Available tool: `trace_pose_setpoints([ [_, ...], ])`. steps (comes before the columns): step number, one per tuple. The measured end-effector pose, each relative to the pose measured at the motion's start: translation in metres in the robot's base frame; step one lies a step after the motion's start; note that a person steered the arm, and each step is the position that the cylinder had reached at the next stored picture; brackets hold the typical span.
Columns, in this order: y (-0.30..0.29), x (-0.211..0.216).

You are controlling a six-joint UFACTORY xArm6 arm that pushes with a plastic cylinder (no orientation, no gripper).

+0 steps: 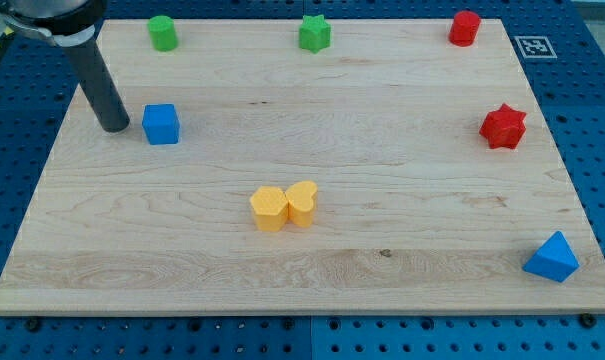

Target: Move the blue cube to the center

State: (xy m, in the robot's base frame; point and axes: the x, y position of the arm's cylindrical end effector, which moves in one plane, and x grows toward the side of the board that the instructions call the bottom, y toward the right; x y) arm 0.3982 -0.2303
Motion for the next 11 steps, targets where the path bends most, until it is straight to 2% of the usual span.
trace_pose_setpoints([
  [4, 0.063, 0.000],
  [9, 0.101, 0.033],
  [11, 0.136, 0.033],
])
